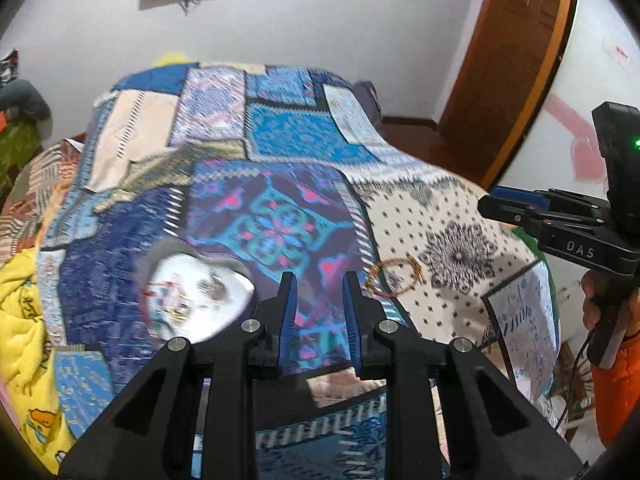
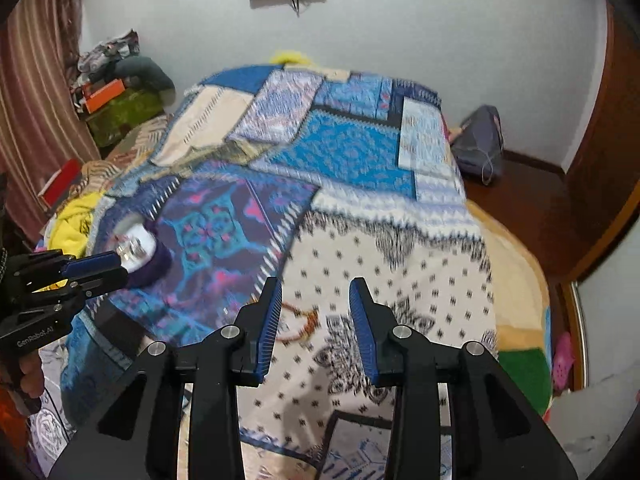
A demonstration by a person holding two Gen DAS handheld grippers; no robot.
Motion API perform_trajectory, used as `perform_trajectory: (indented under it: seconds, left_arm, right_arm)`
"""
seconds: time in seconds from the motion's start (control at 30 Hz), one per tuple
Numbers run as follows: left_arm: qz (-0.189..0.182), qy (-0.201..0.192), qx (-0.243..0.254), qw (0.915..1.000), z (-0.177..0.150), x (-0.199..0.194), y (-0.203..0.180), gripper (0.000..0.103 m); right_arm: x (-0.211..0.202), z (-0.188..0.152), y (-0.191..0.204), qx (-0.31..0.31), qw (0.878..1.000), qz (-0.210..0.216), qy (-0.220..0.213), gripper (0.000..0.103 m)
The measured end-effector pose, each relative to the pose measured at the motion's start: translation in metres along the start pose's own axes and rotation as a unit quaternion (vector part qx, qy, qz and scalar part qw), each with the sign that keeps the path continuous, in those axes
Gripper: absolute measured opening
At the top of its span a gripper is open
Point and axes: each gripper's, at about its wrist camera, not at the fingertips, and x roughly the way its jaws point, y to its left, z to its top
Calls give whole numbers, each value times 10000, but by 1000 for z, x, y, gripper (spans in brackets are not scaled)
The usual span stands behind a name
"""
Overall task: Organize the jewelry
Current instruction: 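Move both tools back toward the gold ring and braided bracelet, then grasp the gold ring with the left gripper while the right gripper grasps the braided bracelet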
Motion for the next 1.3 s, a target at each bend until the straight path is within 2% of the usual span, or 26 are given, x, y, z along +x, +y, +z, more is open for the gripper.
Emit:
perform_trajectory:
  seconds: [0.3, 0.5, 0.57, 0.63, 0.7, 0.93, 1.2, 1.3]
  left_arm:
    - [-122, 651, 93, 9978, -20, 49, -13, 22]
    - [-169, 949, 125, 9953, -25, 70, -14, 22]
    - [-160, 1013, 170, 9946, -26, 76, -15, 22]
    - [-175, 1072, 193, 9939, -25, 81, -16, 22]
    - [-184, 1127, 228, 9932, -25, 87, -18, 22]
    - [-273, 1157, 342, 9923, -17, 102, -28, 24]
    - [-79, 1014, 443, 9938, -11, 114, -37, 26]
    - [25, 957, 456, 9944, -11, 115, -40, 23]
  right_arm:
    - [49, -26, -7, 135, 9981, 107, 584, 32]
    - [75, -31, -6, 297, 9963, 322, 734, 32]
    - [79, -33, -3, 257, 9965, 330, 724, 30]
    - [82, -35, 1, 98, 9969, 262, 731, 15]
    - [84, -35, 2, 63, 9971, 238, 715, 11]
    - [79, -37, -2, 117, 9982, 227, 540, 7]
    - [58, -29, -18, 372, 9989, 207, 175, 7]
    - [51, -26, -21, 363, 9991, 187, 88, 7]
